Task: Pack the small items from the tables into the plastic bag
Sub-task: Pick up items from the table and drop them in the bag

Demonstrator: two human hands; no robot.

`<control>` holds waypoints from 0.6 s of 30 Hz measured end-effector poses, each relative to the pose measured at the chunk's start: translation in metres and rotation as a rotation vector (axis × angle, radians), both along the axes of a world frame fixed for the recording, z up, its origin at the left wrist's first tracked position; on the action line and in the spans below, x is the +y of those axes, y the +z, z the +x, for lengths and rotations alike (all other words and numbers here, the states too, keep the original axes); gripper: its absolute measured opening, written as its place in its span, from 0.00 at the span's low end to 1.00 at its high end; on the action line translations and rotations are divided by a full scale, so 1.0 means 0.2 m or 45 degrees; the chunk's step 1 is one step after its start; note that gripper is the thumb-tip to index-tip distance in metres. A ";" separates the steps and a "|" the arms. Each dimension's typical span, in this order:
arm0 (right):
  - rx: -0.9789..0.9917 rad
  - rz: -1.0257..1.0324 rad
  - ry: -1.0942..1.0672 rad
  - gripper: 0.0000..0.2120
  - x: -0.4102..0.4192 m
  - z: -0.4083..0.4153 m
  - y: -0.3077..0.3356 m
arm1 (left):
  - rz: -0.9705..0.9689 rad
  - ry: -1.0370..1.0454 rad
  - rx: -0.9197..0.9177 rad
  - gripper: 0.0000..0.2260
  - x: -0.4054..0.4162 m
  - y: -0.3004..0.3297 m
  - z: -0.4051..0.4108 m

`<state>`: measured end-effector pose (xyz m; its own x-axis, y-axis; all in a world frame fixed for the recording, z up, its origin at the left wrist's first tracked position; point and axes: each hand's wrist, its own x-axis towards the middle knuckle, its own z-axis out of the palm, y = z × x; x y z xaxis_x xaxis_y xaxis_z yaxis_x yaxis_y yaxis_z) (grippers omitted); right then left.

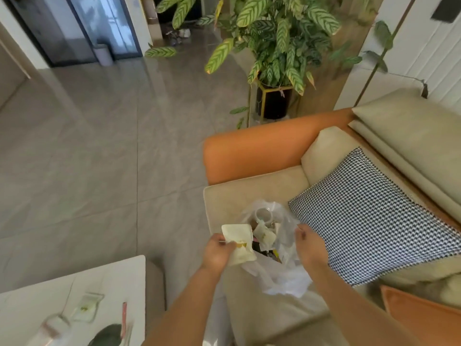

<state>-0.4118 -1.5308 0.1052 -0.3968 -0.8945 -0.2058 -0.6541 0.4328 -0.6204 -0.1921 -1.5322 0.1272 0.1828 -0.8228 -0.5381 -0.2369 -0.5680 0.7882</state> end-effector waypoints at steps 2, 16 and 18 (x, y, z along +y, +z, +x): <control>0.028 -0.005 0.010 0.12 -0.05 -0.08 -0.03 | 0.041 -0.016 -0.029 0.11 -0.06 -0.04 -0.11; 0.151 0.289 0.194 0.14 -0.27 -0.30 -0.23 | 0.269 -0.144 0.084 0.19 -0.34 -0.23 -0.52; 0.167 0.343 0.247 0.13 -0.27 -0.30 -0.24 | 0.301 -0.144 0.126 0.20 -0.34 -0.25 -0.53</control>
<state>-0.4709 -1.5845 0.0564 -0.2636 -0.8765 -0.4029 -0.8067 0.4293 -0.4061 -0.2985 -1.6005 0.0780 0.0338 -0.6844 -0.7284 -0.2380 -0.7133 0.6592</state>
